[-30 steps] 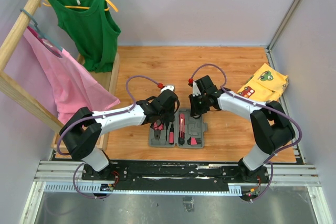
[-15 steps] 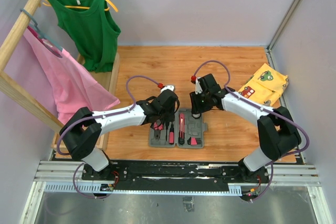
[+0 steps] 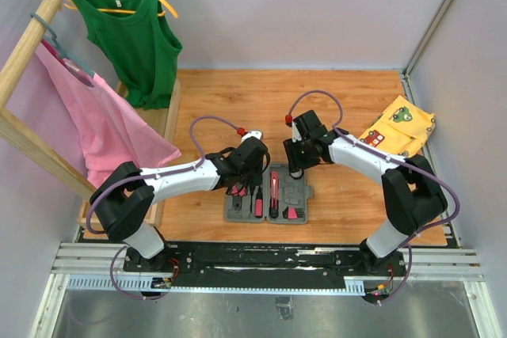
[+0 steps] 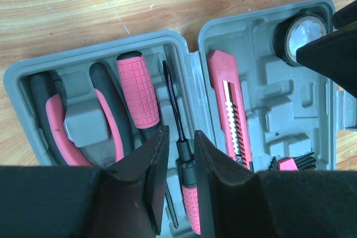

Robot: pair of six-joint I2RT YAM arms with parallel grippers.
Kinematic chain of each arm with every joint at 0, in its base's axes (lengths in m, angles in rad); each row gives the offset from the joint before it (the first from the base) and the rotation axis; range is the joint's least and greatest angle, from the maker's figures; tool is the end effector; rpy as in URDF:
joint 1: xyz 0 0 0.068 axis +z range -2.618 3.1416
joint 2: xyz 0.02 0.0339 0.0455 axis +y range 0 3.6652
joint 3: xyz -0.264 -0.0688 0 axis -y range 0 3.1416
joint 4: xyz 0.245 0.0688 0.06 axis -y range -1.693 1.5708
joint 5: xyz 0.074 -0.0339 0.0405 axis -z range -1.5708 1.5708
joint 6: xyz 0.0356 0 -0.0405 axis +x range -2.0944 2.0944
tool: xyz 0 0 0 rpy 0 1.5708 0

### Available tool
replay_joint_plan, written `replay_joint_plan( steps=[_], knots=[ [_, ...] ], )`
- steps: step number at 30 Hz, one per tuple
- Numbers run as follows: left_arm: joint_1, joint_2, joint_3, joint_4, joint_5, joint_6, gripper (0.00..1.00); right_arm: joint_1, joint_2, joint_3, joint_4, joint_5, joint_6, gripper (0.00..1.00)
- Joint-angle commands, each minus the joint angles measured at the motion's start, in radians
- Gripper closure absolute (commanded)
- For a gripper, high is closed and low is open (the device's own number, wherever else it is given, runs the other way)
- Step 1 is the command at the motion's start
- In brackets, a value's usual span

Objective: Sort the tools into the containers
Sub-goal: Adjust the engineering item in the storage box.

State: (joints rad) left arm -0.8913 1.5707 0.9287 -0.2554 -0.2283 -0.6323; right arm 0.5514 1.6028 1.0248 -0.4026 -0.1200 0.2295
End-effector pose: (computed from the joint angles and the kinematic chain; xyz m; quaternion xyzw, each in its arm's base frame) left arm 0.2073 -0.2438 0.1939 0.0838 0.9347 -0.1488 0.3117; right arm 0.2765 0.1751 0.2029 -0.1703 0.9399 0.1635 0.2466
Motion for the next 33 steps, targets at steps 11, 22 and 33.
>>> replay_joint_plan(
  steps=[11,22,33],
  knots=[
    [0.005,-0.011,-0.013,0.028,-0.009,0.001,0.71,0.042,0.034,0.051,-0.052,0.066,-0.021,0.54],
    [0.005,-0.012,-0.017,0.030,-0.008,-0.001,0.71,0.072,0.041,0.071,-0.080,0.114,-0.027,0.52],
    [0.005,-0.009,-0.019,0.034,-0.006,-0.001,0.71,0.085,0.061,0.083,-0.091,0.139,-0.036,0.52]
  ],
)
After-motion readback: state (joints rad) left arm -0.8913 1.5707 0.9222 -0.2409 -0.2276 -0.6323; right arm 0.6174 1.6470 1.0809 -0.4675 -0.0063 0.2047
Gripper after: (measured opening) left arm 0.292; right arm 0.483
